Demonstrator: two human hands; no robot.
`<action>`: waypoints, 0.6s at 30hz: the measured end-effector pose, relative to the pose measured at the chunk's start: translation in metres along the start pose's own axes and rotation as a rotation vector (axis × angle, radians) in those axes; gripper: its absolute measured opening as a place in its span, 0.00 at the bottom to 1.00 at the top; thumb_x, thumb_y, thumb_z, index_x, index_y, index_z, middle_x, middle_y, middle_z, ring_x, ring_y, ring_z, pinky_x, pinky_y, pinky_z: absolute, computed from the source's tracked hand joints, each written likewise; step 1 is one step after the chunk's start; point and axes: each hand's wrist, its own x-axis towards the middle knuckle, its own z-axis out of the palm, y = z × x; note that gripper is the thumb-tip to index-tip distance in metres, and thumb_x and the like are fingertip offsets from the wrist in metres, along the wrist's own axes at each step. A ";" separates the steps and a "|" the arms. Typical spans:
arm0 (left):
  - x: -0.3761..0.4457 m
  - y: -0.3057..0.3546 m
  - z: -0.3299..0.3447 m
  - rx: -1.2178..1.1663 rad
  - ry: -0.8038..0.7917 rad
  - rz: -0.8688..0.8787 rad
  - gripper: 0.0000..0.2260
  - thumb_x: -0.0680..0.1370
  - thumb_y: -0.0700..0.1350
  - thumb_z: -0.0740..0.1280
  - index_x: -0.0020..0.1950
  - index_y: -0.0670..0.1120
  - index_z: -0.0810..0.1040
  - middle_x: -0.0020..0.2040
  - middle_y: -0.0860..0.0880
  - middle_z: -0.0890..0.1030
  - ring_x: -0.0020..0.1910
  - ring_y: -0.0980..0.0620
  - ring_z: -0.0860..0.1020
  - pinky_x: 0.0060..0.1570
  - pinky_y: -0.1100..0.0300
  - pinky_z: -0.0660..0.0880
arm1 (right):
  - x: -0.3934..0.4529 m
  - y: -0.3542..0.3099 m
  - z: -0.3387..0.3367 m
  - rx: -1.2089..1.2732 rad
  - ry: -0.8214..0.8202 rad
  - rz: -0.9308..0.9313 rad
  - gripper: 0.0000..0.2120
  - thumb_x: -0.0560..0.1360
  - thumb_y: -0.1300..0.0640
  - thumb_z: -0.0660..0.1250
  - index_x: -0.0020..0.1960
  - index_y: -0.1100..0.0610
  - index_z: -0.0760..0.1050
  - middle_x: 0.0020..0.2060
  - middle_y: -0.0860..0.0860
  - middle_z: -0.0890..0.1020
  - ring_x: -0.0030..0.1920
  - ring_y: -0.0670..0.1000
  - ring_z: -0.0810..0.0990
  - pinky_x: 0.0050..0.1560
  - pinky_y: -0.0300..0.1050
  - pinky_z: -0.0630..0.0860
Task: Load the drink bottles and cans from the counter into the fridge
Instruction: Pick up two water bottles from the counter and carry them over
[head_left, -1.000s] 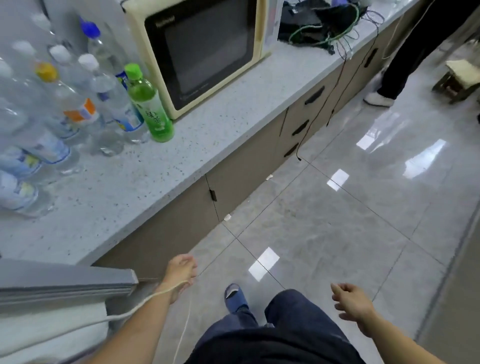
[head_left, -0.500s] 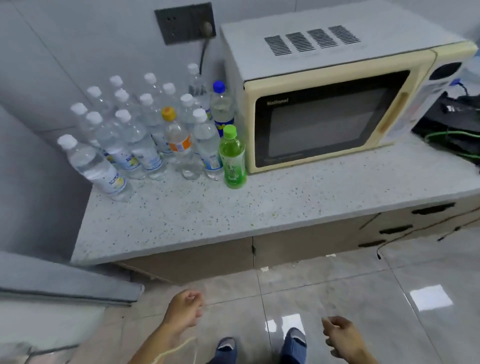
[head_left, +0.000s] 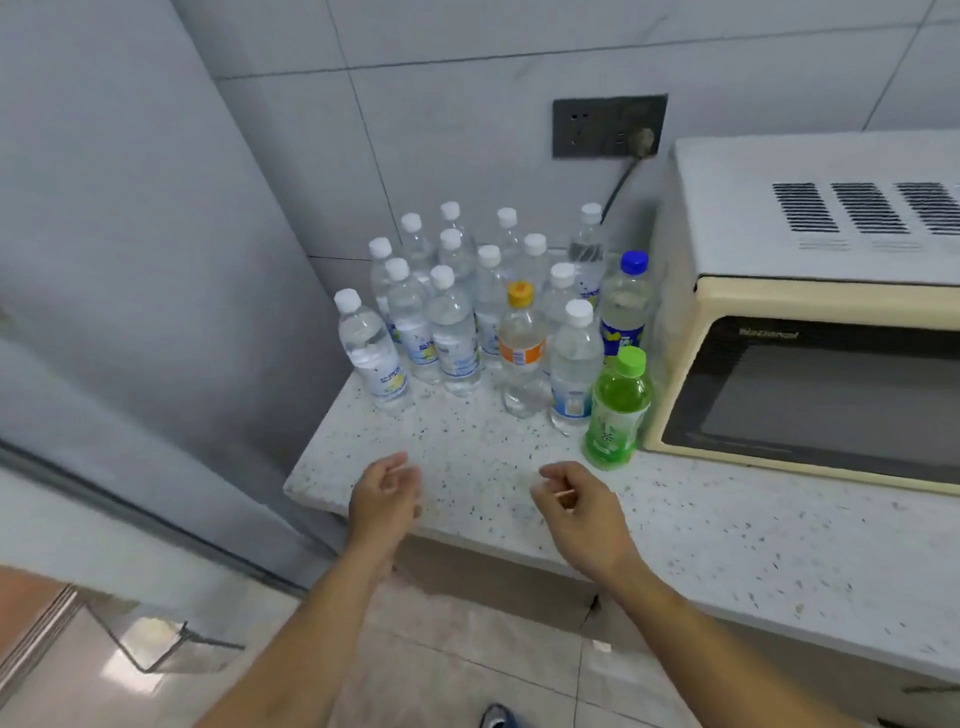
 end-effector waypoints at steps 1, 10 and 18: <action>0.011 0.017 0.000 -0.023 0.075 0.027 0.11 0.78 0.48 0.68 0.59 0.56 0.75 0.56 0.49 0.80 0.52 0.50 0.81 0.50 0.52 0.81 | 0.015 -0.019 0.008 -0.012 0.002 -0.064 0.11 0.77 0.50 0.70 0.58 0.50 0.77 0.47 0.43 0.82 0.42 0.42 0.80 0.44 0.37 0.76; 0.104 0.132 0.003 -0.300 0.421 0.131 0.30 0.76 0.52 0.70 0.76 0.54 0.64 0.76 0.51 0.65 0.71 0.51 0.69 0.58 0.59 0.66 | 0.162 -0.184 0.056 -0.136 0.131 -0.478 0.27 0.78 0.55 0.67 0.75 0.58 0.64 0.71 0.54 0.69 0.71 0.51 0.67 0.65 0.37 0.61; 0.135 0.140 0.011 -0.107 0.367 0.146 0.20 0.74 0.55 0.70 0.65 0.52 0.73 0.65 0.49 0.72 0.55 0.48 0.76 0.53 0.54 0.73 | 0.204 -0.166 0.075 -0.353 0.026 -0.354 0.19 0.79 0.56 0.67 0.68 0.53 0.68 0.63 0.56 0.71 0.52 0.59 0.77 0.51 0.47 0.74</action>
